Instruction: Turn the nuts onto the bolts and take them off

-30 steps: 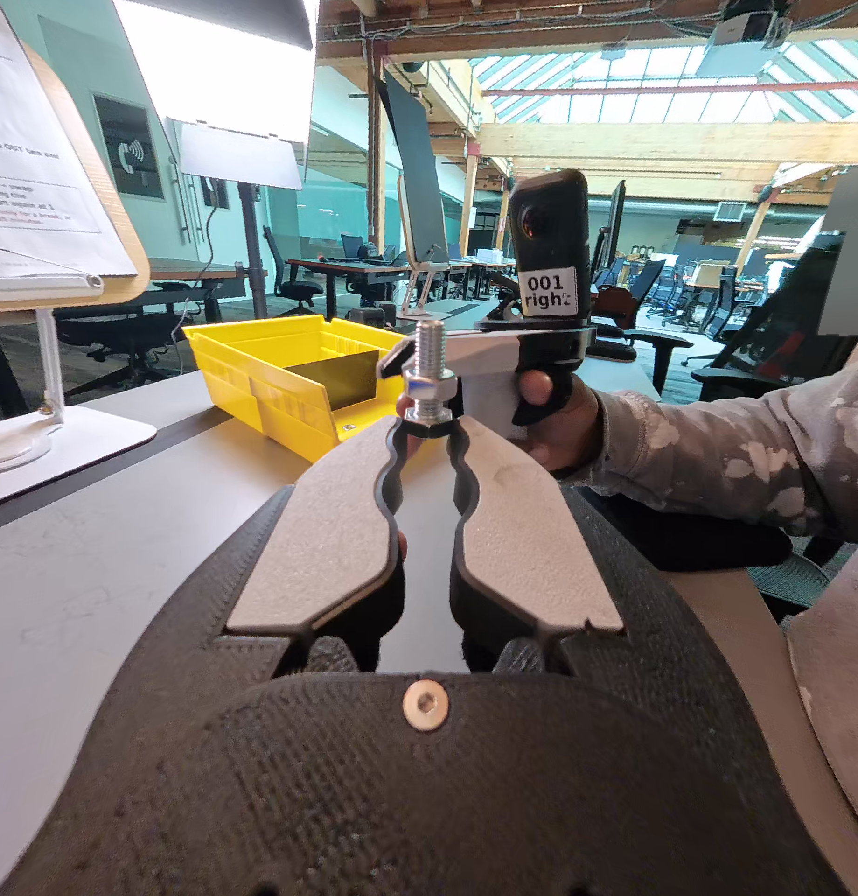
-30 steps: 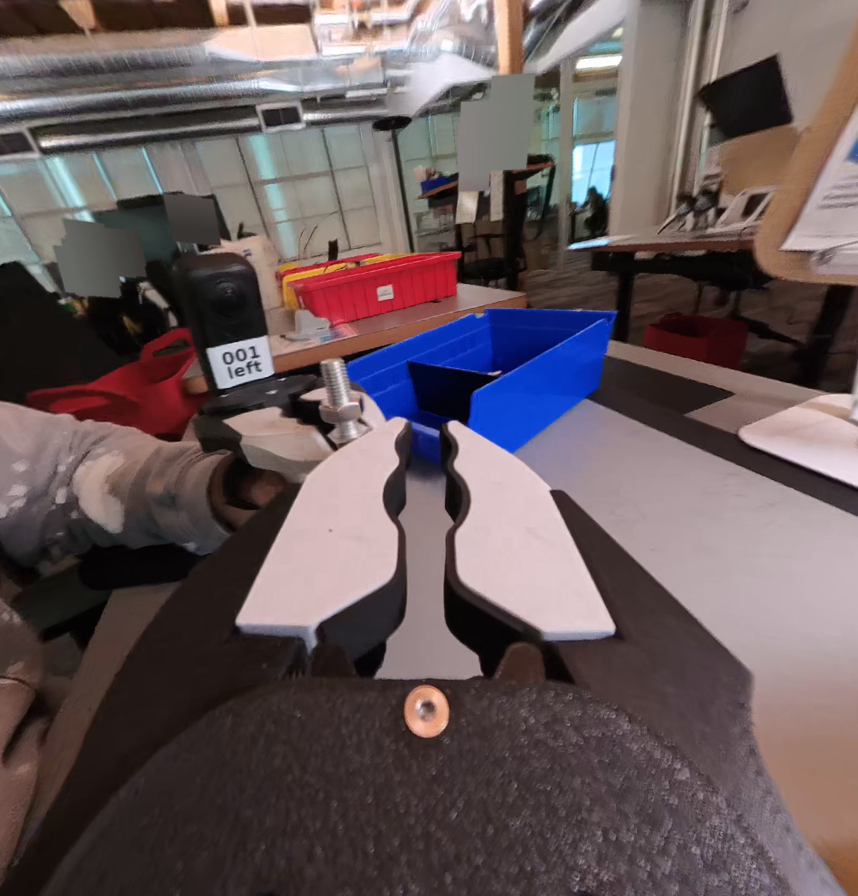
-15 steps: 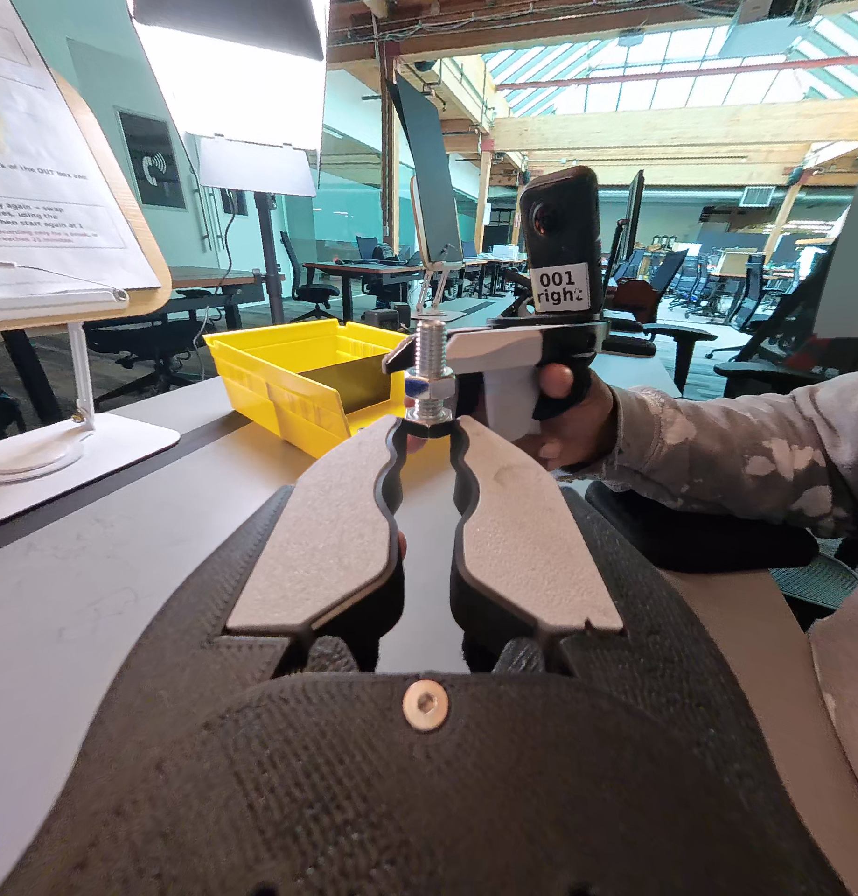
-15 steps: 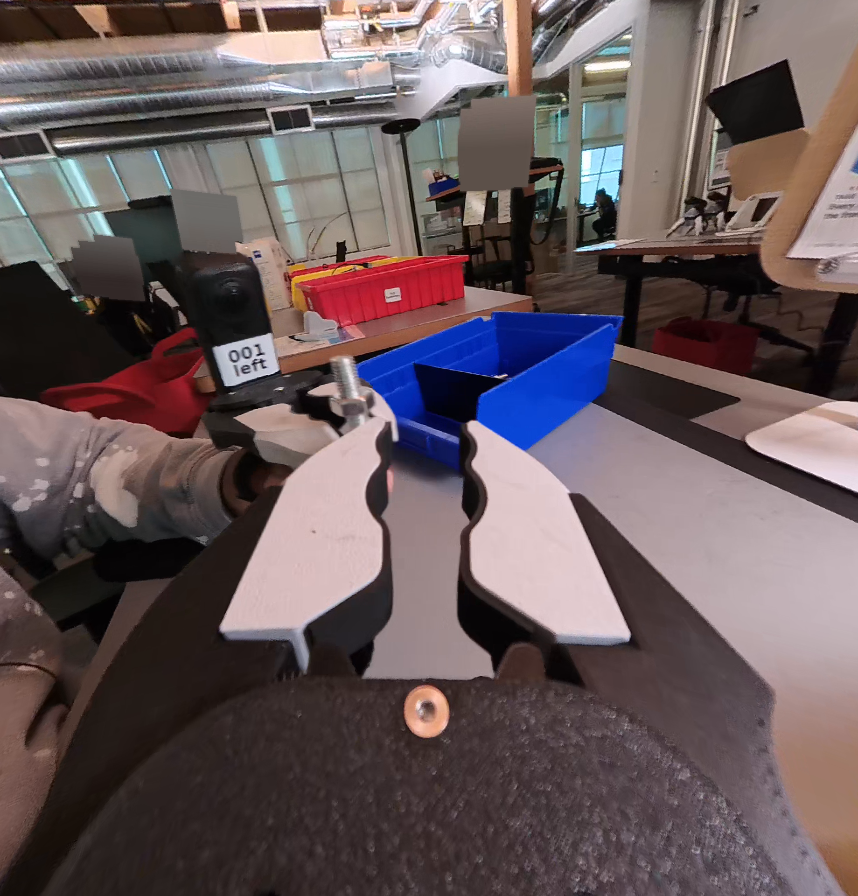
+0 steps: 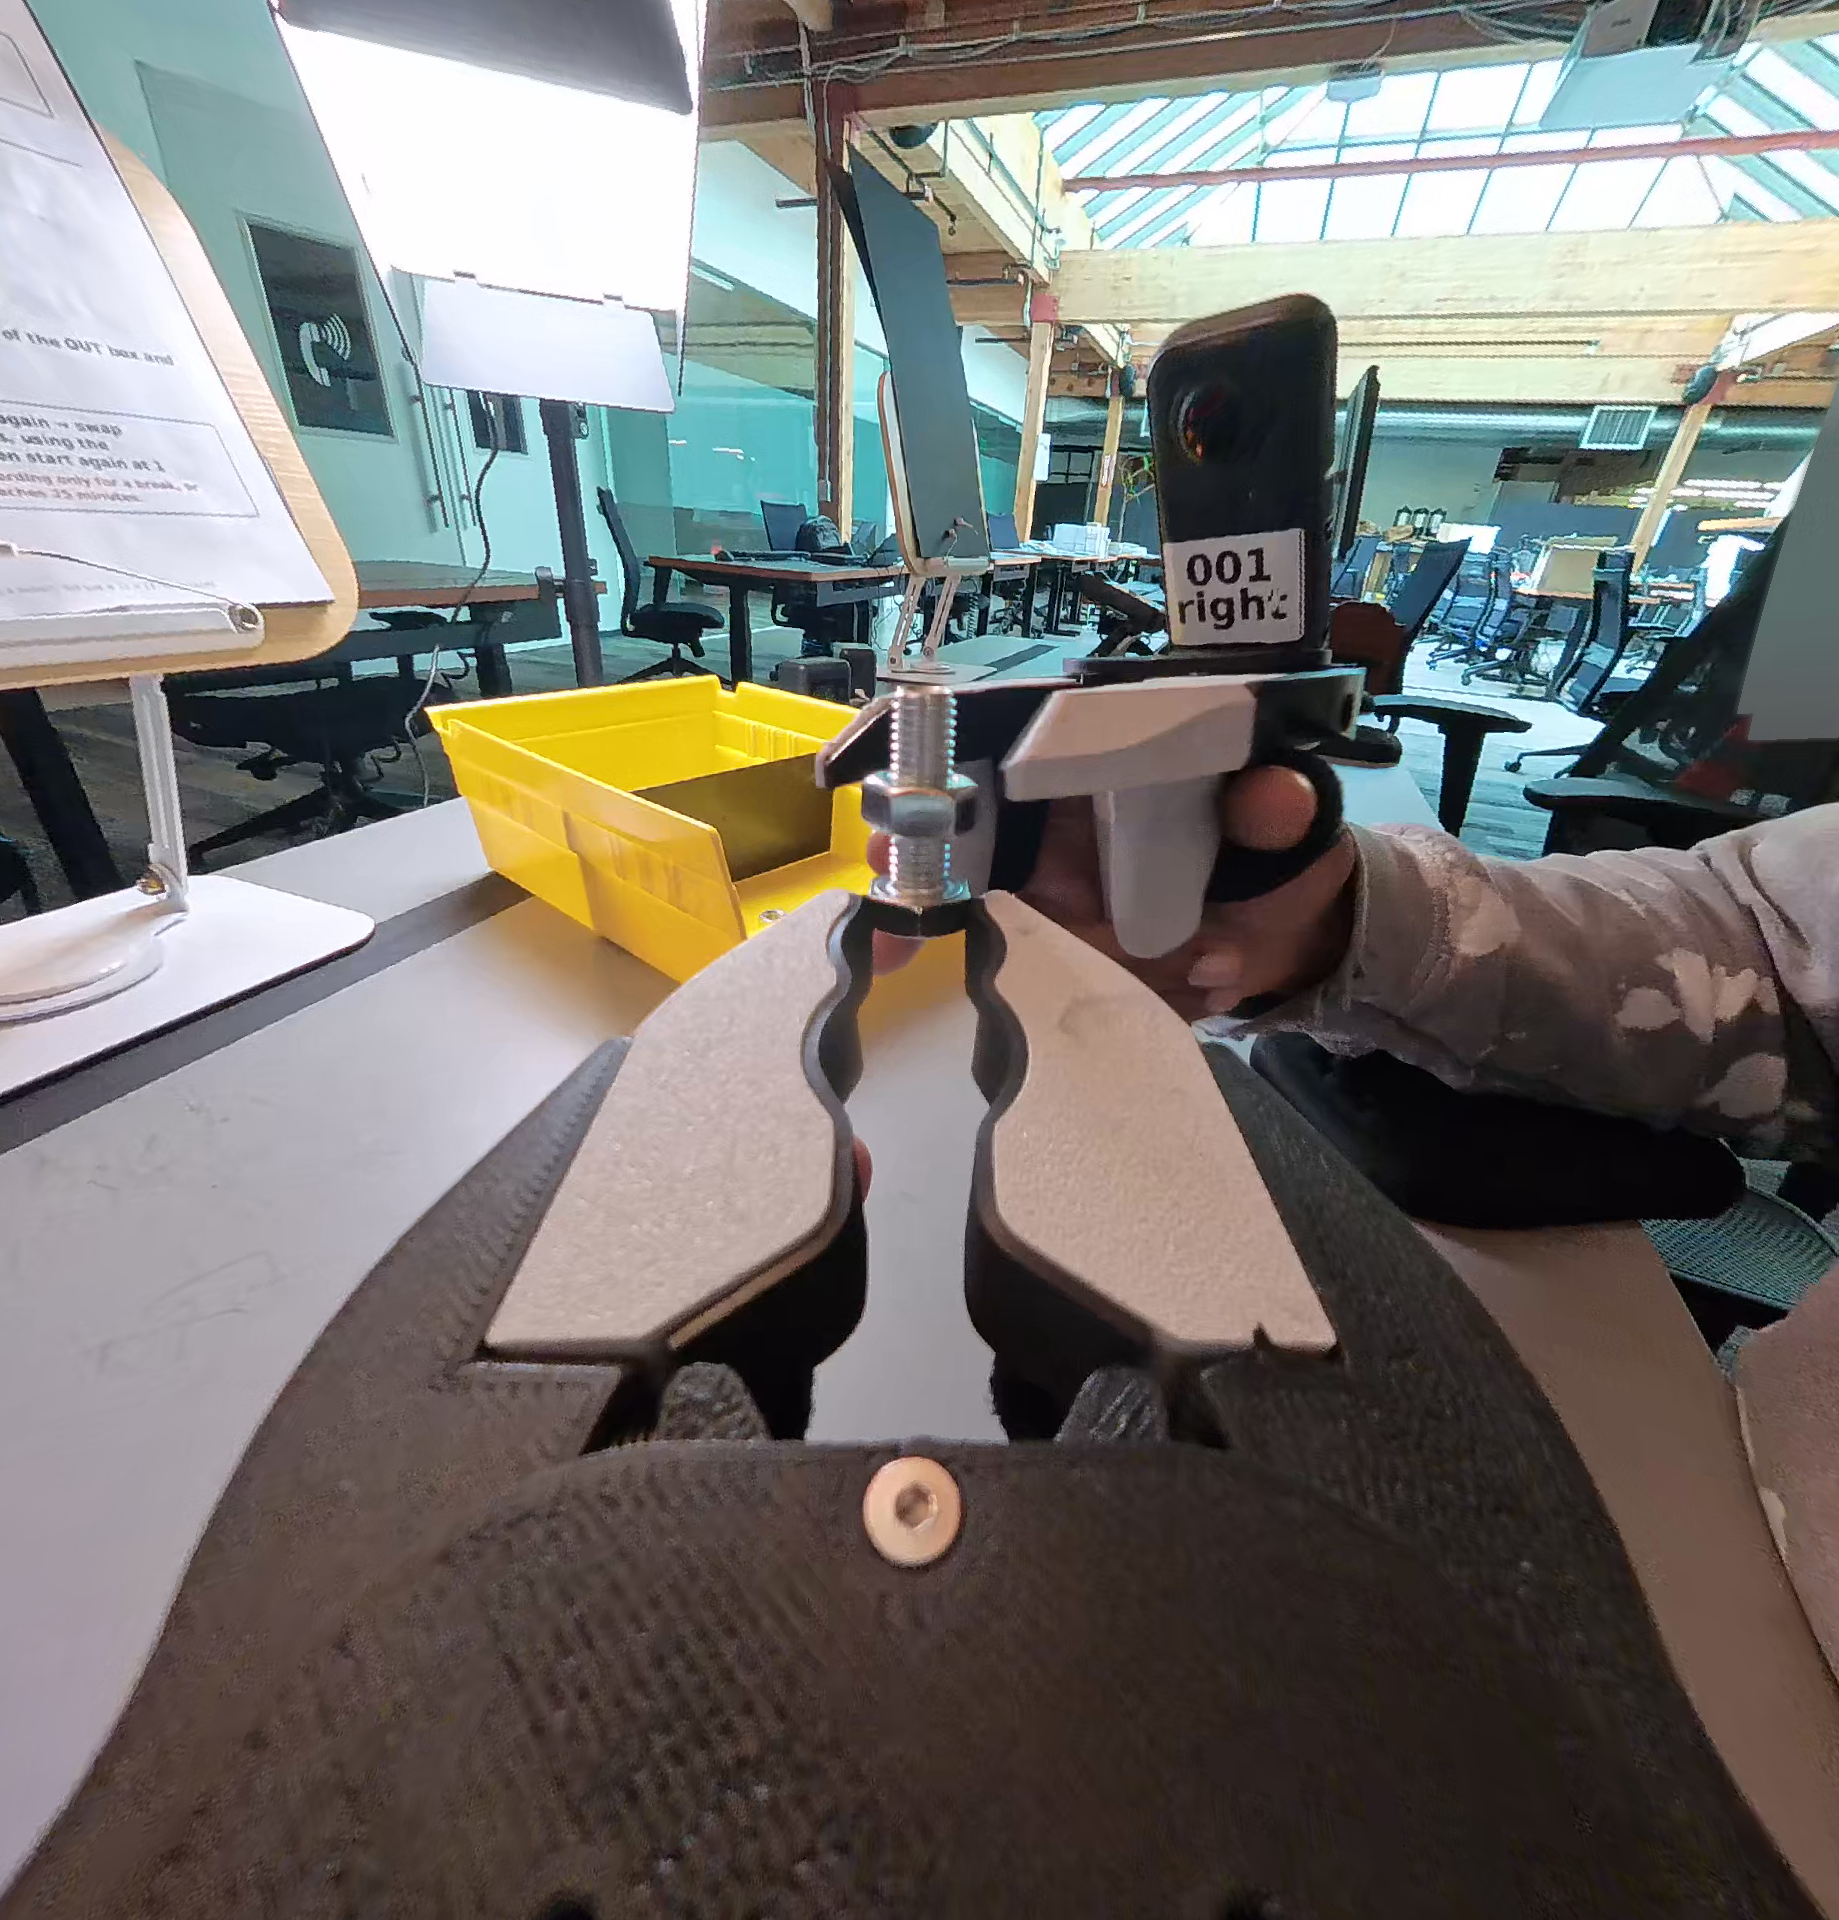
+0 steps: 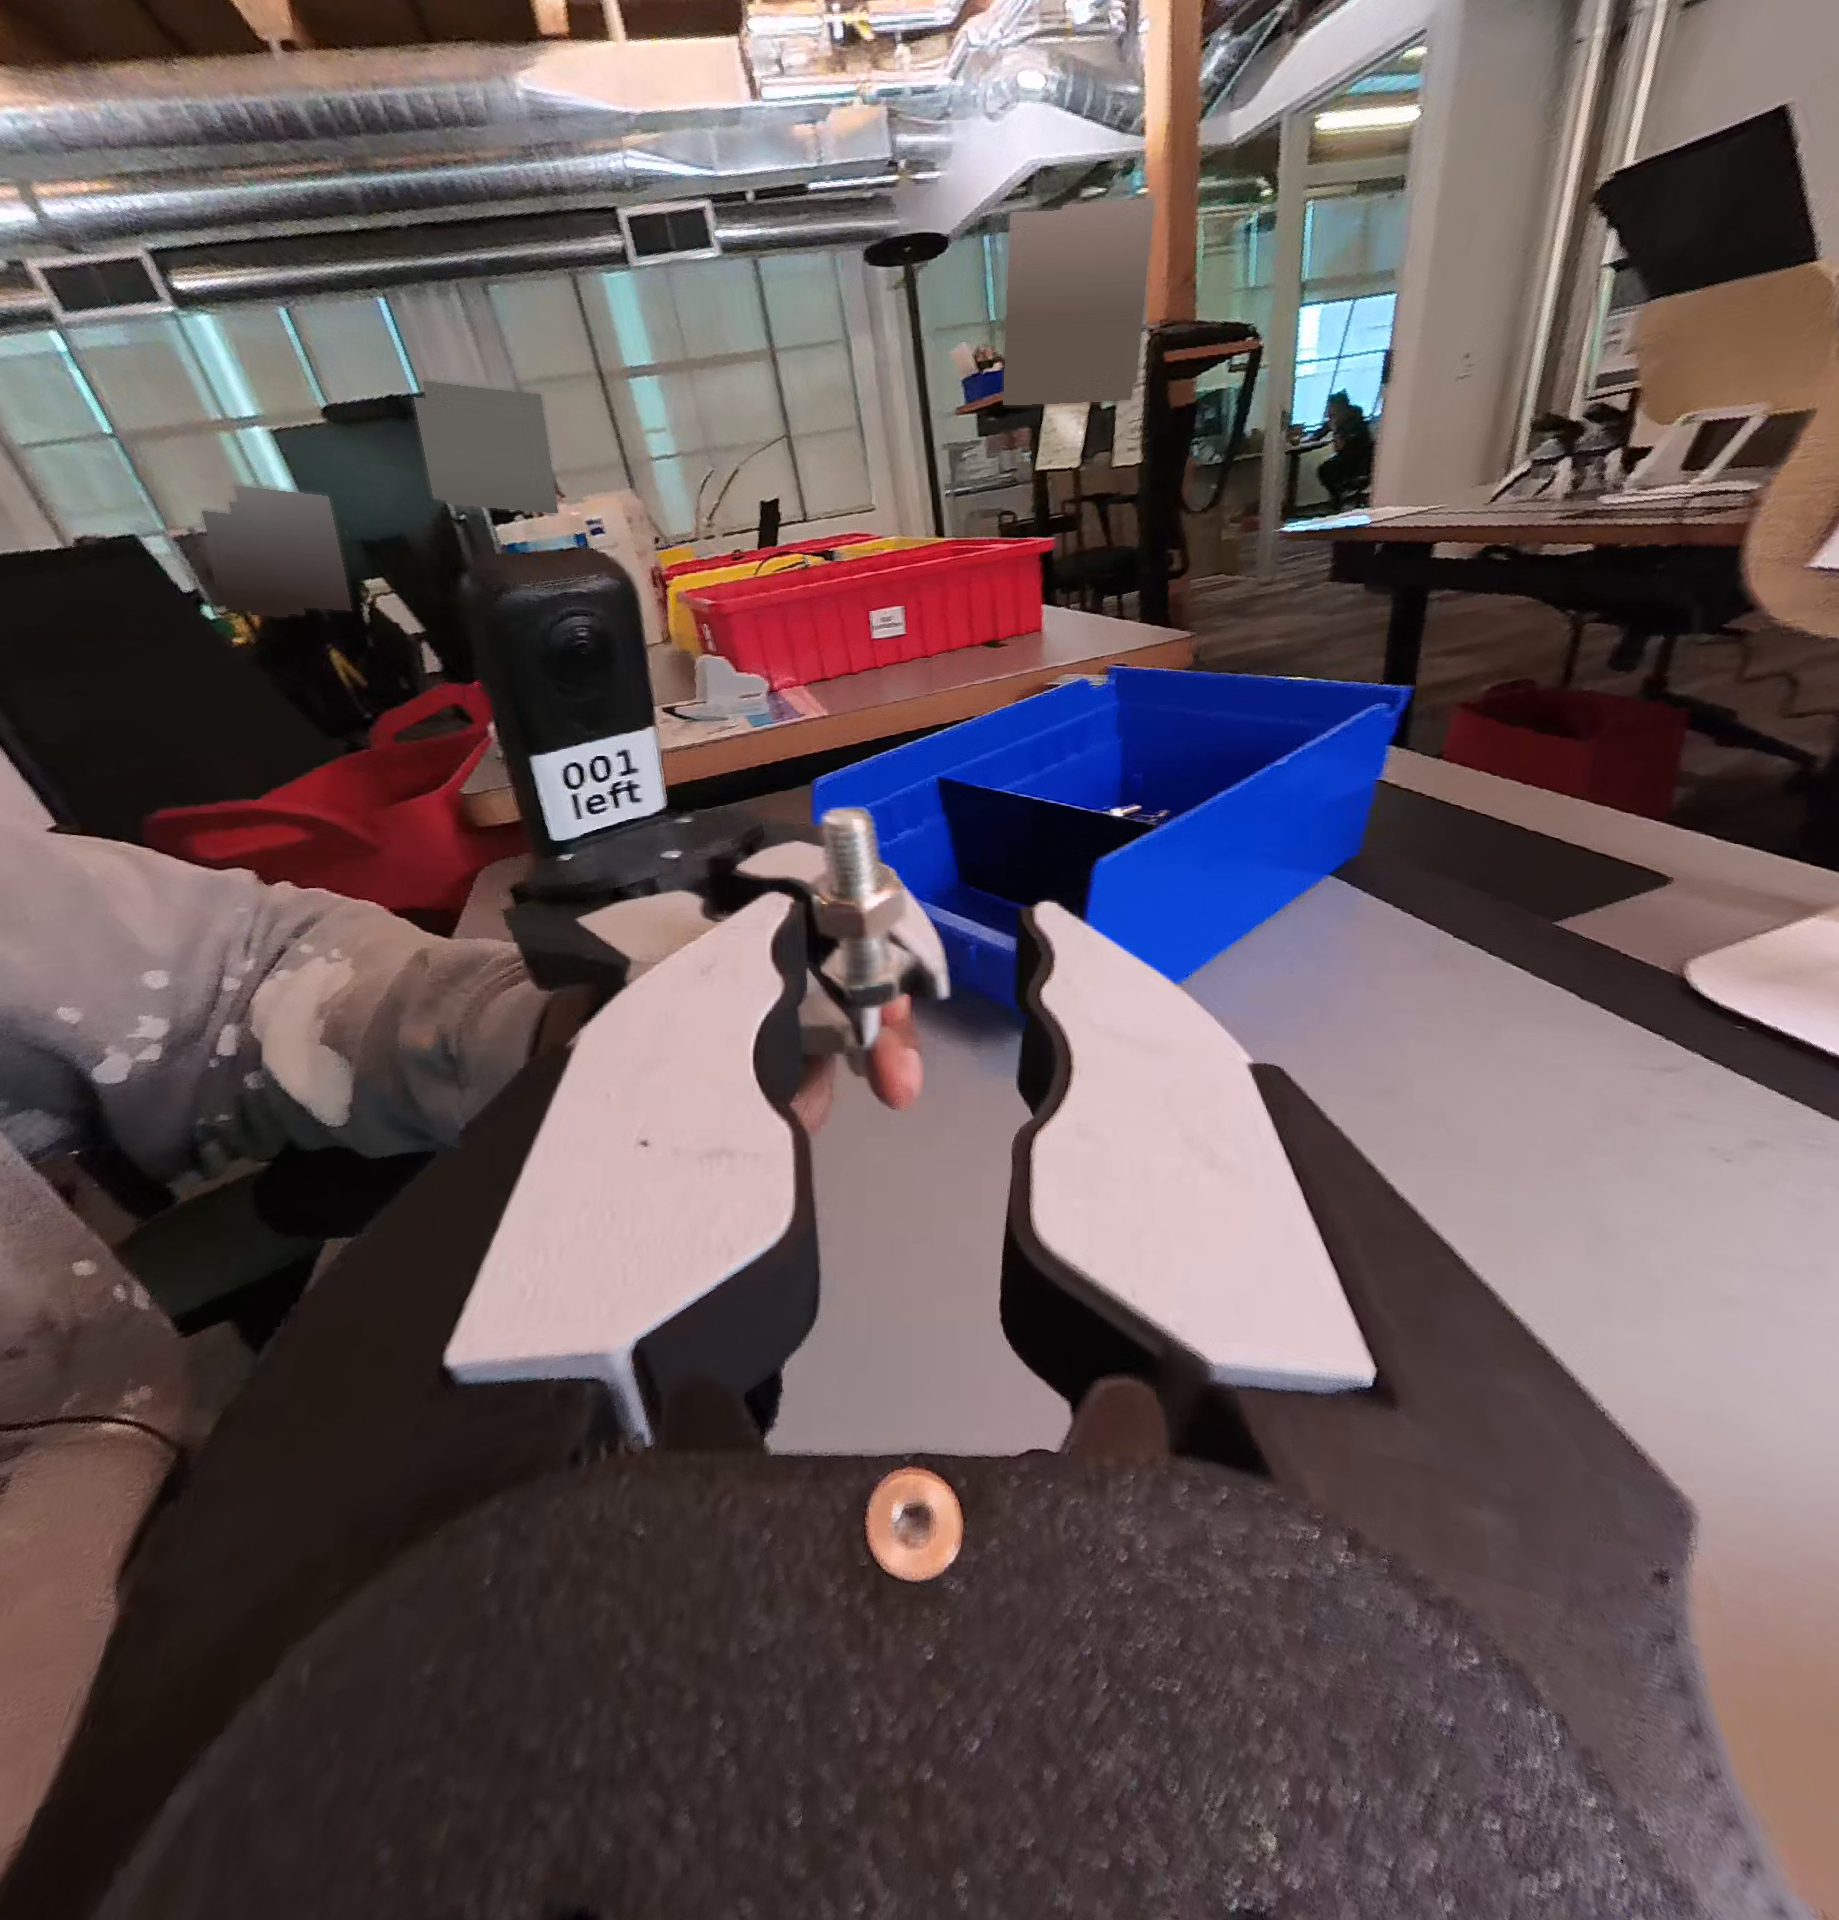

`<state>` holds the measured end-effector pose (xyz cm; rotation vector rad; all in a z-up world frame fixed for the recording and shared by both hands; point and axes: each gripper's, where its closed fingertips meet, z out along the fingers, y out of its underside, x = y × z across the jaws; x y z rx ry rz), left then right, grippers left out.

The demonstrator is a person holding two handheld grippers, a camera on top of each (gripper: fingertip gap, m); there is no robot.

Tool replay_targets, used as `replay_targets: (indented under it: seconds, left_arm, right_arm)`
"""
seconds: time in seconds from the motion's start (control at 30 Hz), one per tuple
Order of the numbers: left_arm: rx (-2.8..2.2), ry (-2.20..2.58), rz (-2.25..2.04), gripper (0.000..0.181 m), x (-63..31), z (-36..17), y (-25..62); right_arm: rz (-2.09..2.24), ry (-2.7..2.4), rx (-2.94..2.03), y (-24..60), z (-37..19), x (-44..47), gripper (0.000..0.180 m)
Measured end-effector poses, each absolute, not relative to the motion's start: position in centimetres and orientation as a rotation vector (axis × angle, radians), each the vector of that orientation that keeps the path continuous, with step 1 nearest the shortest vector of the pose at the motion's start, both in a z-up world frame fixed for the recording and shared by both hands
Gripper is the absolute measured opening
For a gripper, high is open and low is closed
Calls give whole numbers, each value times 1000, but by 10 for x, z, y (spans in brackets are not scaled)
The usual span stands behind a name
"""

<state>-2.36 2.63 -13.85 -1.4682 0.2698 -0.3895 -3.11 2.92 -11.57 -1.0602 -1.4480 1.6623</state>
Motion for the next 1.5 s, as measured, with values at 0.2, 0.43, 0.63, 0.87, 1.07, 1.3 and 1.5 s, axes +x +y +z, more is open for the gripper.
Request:
replay_targets:
  seconds: [0.2, 0.43, 0.63, 0.87, 1.07, 1.3, 1.5]
  left_arm:
    - [-1448, 267, -417, 18, -25, -135, 24]
    - [-1463, 269, -406, 18, -23, -137, 26]
    - [-1430, 261, -420, 18, -27, -130, 22]
    - [-1450, 275, -417, 18, -21, -135, 25]
    - [-1428, 264, -419, 18, -25, -129, 22]
    - [-1444, 274, -420, 18, -21, -133, 24]
    - [-1436, 274, -422, 18, -23, -130, 23]
  right_arm:
    - [1612, -1387, -1133, 47, -119, -36, 13]
    - [1673, -1458, -1071, 27, -116, -33, 38]
    - [1629, -1362, -1132, 54, -116, -35, 13]
    - [1688, -1464, -1067, 22, -113, -33, 40]
    - [1661, -1356, -1146, 56, -113, -32, 21]
    - [1685, -1451, -1075, 27, -112, -34, 39]
    - [1662, -1370, -1117, 52, -109, -30, 26]
